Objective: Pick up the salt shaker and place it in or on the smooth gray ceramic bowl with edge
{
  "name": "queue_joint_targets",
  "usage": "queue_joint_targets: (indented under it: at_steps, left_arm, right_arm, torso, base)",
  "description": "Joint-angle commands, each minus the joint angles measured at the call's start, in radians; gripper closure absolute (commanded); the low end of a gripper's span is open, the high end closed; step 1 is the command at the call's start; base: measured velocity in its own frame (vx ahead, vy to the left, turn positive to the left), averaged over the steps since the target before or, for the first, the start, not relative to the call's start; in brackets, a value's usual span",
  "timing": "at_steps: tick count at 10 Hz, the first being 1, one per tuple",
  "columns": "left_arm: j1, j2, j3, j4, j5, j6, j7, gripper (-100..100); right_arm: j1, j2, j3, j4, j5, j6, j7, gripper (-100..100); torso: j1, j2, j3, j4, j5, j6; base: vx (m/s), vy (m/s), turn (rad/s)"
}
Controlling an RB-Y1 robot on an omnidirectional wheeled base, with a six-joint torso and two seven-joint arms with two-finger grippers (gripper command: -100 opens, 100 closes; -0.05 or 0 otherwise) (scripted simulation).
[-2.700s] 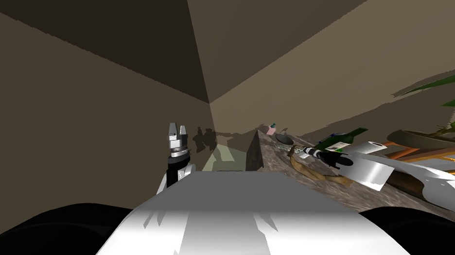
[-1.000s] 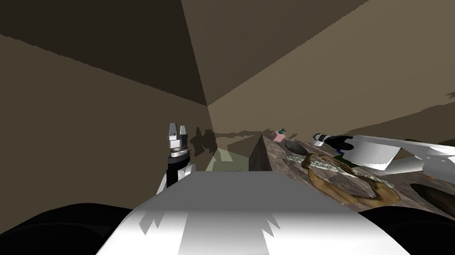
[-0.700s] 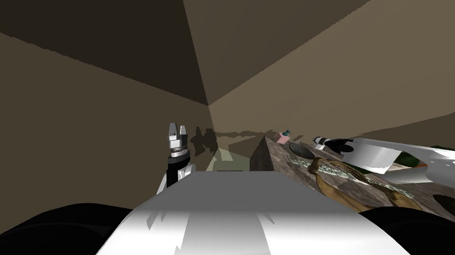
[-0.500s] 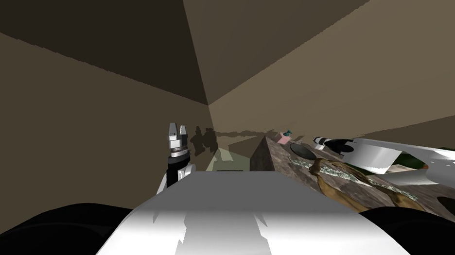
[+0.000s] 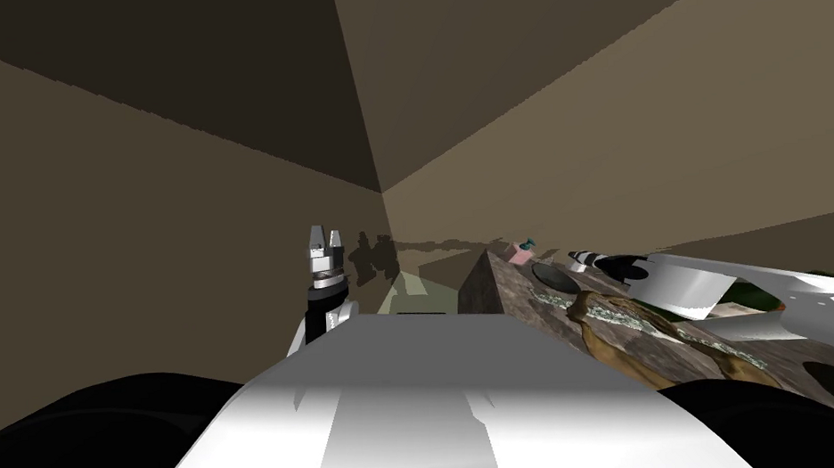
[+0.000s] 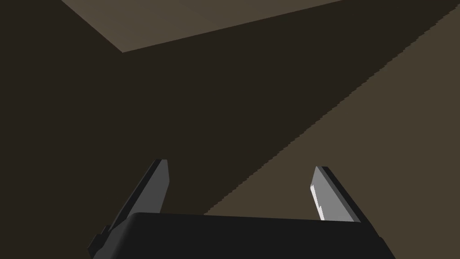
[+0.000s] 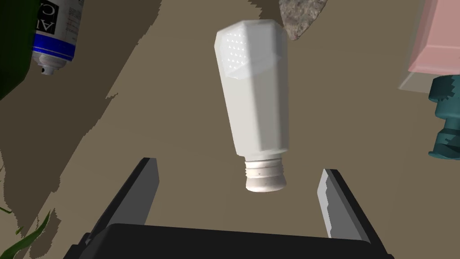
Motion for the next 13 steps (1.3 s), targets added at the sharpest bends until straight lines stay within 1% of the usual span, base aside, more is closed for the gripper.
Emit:
queue_joint_targets:
  at_steps: [1,3,5,10,12,13]
  left_arm:
    - [0.000,0.000,0.000,0.000,0.000,0.000,0.000,0]
    - [0.000,0.000,0.000,0.000,0.000,0.000,0.000,0]
    - [0.000,0.000,0.000,0.000,0.000,0.000,0.000,0]
    - [0.000,0.000,0.000,0.000,0.000,0.000,0.000,0]
    - [0.000,0.000,0.000,0.000,0.000,0.000,0.000,0]
    - [0.000,0.000,0.000,0.000,0.000,0.000,0.000,0]
  right_arm:
    - [0.006,-0.030,-0.017,-0.016,-0.019,0.014,-0.005,-100]
    - [0.017,-0.090,-0.050,-0.048,-0.057,0.043,-0.016,-100]
    - [0.017,-0.090,-0.050,-0.048,-0.057,0.043,-0.016,-100]
    - [0.047,-0.240,-0.134,-0.127,-0.153,0.115,-0.042,-100]
    - [0.058,-0.300,-0.167,-0.159,-0.192,0.144,-0.052,-100]
    - [0.059,-0.292,-0.146,-0.151,-0.166,0.134,-0.073,-100]
  torso:
    - [0.000,0.000,0.000,0.000,0.000,0.000]
    - [-0.002,0.001,0.001,0.000,0.000,0.000]
    - [-0.002,0.001,0.000,0.000,-0.001,0.000]
    - [-0.003,0.001,0.000,0.000,-0.001,0.000]
    - [0.001,-0.001,-0.001,0.000,0.000,0.000]
    - [0.002,-0.002,-0.001,0.000,0.000,0.000]
  base:
    - [-0.003,-0.016,-0.083]
    - [-0.019,-0.045,-0.137]
    - [-0.010,-0.021,-0.020]
    - [-0.011,-0.035,-0.119]
    - [0.020,0.009,-0.066]
    - [0.010,0.005,-0.012]
